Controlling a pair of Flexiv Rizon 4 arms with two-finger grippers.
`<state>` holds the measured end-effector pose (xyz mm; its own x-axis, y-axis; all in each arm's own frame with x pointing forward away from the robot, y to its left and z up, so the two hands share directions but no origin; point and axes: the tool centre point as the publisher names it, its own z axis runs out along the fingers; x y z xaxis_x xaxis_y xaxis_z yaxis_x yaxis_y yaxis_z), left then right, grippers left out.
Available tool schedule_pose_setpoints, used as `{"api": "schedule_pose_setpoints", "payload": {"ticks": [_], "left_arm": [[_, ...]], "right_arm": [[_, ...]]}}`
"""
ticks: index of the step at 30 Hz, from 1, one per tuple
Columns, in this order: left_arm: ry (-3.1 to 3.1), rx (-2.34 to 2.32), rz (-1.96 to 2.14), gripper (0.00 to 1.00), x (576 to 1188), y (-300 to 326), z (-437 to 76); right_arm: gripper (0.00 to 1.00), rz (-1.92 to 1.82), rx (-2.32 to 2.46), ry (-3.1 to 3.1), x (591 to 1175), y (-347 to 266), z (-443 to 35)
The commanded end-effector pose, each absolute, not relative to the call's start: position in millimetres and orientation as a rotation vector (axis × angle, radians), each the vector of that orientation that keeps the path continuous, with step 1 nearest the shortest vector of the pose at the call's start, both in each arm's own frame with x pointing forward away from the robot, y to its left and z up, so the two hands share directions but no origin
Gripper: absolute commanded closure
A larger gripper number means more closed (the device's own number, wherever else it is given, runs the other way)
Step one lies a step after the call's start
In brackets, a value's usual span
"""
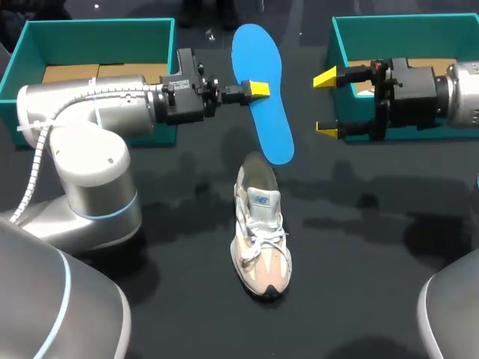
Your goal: Take the shoe out of the shoebox, open the shoe tongue, remove and reinsert the insole, then place the shoe into the shoebox
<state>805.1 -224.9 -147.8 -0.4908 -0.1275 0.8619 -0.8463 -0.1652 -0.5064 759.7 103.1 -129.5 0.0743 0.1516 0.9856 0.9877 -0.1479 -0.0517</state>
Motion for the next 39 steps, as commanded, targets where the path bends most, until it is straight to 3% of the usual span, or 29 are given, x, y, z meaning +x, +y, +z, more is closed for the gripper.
{"api": "schedule_pose_setpoints", "payload": {"ticks": [1, 34, 39], "left_arm": [[-1.654, 0.896, 2.094, 1.0, 799.7, -218.3, -148.6], [-2.304, -0.036, 2.343, 1.0, 804.5, -185.3, -133.9], [-2.311, -0.302, 2.581, 1.0, 806.5, -189.2, -137.9]], "right_arm": [[0.0, -1.201, -1.441, -1.189, 760.9, 105.5, -133.3], [0.0, -1.202, -1.411, -1.17, 761.9, 105.5, -135.8], [0.0, -1.202, -1.411, -1.17, 761.9, 105.5, -135.8]]}}
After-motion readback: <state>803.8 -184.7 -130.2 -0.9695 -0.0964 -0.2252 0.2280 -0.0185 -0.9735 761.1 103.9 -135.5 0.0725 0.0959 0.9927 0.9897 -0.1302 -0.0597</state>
